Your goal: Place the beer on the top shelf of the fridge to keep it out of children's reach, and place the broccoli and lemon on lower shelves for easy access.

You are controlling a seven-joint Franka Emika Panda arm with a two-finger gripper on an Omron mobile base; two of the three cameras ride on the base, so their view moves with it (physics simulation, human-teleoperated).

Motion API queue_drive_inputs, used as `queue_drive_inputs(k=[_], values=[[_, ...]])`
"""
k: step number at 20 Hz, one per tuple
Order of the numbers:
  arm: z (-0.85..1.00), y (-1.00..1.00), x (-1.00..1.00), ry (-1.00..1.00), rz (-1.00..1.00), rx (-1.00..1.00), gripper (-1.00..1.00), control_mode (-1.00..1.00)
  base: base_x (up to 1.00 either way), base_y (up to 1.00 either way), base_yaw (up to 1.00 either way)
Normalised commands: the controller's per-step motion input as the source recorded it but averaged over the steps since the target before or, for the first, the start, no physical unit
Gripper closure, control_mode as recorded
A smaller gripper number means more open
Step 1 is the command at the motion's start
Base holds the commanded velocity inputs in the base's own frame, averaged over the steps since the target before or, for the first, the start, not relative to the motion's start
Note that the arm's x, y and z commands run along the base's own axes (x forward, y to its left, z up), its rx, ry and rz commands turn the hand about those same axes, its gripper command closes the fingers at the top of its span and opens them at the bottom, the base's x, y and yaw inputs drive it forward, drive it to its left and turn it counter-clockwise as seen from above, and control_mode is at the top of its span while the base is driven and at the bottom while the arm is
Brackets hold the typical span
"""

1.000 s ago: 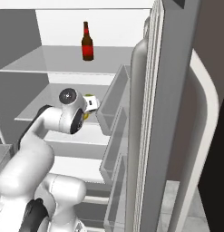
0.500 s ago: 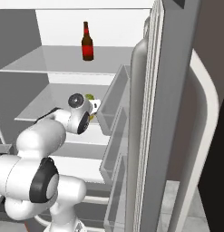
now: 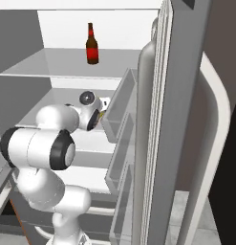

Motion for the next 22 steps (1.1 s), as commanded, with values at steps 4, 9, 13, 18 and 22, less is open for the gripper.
queue_drive_inputs(k=[4, 9, 13, 18, 22], values=[[-0.12, 0.0, 0.67, 0.0, 0.0, 0.0, -1.0, -1.0, 0.0, 0.0, 0.0], [-0.26, 0.0, 0.23, -0.01, 0.0, 0.0, -1.0, -1.0, 0.0, 0.0, 0.0], [-0.1, 0.0, 0.03, -0.02, 0.0, 0.0, -1.0, -1.0, 0.0, 0.0, 0.0], [0.0, 0.0, -0.01, 0.0, 0.0, 0.0, -1.0, -1.0, 0.0, 0.0, 0.0], [0.04, 0.0, -0.19, 0.0, 0.0, 0.0, -1.0, -1.0, 0.0, 0.0, 0.0]])
